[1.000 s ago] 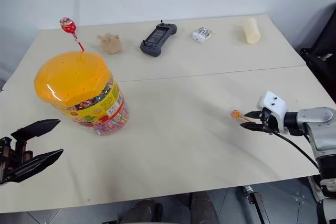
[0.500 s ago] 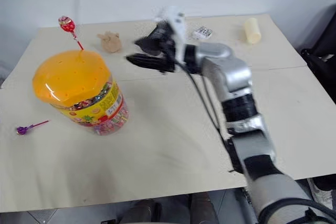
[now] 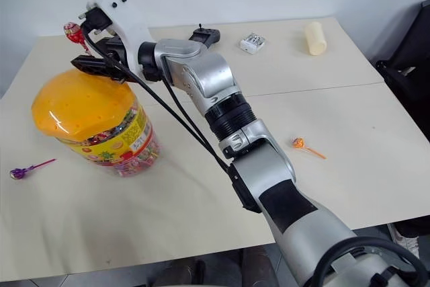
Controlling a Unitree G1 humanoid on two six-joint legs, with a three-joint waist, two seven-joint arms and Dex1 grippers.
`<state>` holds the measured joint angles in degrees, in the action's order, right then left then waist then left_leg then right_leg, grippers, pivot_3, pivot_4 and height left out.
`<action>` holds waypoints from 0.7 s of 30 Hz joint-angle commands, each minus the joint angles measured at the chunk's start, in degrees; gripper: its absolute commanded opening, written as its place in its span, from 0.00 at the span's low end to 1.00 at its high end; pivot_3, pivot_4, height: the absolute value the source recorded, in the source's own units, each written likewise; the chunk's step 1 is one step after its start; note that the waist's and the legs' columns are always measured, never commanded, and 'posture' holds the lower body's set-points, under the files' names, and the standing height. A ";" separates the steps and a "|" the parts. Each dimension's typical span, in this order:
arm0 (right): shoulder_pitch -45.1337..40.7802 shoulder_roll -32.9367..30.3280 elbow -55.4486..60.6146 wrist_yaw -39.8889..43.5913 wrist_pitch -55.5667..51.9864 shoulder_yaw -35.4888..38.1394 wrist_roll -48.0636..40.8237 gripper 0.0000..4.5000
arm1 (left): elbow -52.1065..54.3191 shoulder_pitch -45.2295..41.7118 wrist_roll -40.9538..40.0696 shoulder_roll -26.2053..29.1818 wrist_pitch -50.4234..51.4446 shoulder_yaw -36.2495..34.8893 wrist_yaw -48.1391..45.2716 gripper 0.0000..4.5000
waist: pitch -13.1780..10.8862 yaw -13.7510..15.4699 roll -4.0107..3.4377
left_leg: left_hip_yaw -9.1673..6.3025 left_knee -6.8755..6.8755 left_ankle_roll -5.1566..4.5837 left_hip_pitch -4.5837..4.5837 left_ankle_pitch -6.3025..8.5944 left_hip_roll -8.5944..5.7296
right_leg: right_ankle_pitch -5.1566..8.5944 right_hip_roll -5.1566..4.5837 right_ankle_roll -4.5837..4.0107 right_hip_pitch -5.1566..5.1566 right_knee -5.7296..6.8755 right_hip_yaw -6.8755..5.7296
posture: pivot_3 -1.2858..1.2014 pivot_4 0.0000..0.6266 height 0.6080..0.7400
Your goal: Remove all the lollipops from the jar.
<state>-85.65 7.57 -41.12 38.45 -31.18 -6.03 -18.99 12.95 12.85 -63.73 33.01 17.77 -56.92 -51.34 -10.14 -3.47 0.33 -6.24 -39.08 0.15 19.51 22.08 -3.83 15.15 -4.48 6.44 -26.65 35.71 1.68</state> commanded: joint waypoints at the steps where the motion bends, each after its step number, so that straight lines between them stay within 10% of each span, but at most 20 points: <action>1: -3.17 3.00 -0.64 -0.83 2.13 1.38 0.05 0.67 | 2.13 0.64 -1.44 0.00 -0.62 -1.11 0.39 0.85 | -0.01 -0.13 -0.02 | 0.04 0.00 0.01 -0.01 0.00 0.02 | 0.00 0.02 0.00 -0.01 0.01 0.02 | 0.52 0.24 1.00; 6: -4.08 4.22 -4.01 -2.36 5.82 3.01 -0.21 0.54 | 3.03 0.52 -1.64 0.17 -0.52 -0.80 0.84 0.85 | -0.01 -0.49 -0.01 | 0.11 0.00 0.08 -0.07 -0.03 0.19 | 0.00 0.12 0.00 -0.01 0.08 0.04 | 0.52 0.24 1.00; 13: -5.40 5.44 -5.74 1.20 8.36 2.98 -0.52 0.01 | 3.55 -0.19 -2.37 0.58 -0.05 -0.38 0.72 0.85 | -0.02 -1.47 -0.03 | 0.13 0.02 0.08 -0.09 -0.04 0.19 | 0.00 0.13 0.00 -0.02 0.10 0.07 | 0.52 0.24 1.00; 21: -5.56 4.86 -5.73 5.04 7.09 2.69 -0.79 0.05 | 4.01 0.19 -2.88 0.69 0.00 -0.65 0.77 0.85 | -0.02 -1.47 -0.03 | 0.15 0.02 0.08 -0.09 -0.03 0.18 | 0.00 0.12 -0.01 -0.03 0.10 0.09 | 0.52 0.24 1.00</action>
<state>-87.98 9.11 -47.96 42.07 -24.00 -3.92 -19.00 15.17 12.42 -65.32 33.02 18.17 -56.16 -50.54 -10.16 -4.94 0.30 -6.09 -39.06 0.23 19.42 22.05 -3.64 15.16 -4.36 6.44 -26.68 35.81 1.77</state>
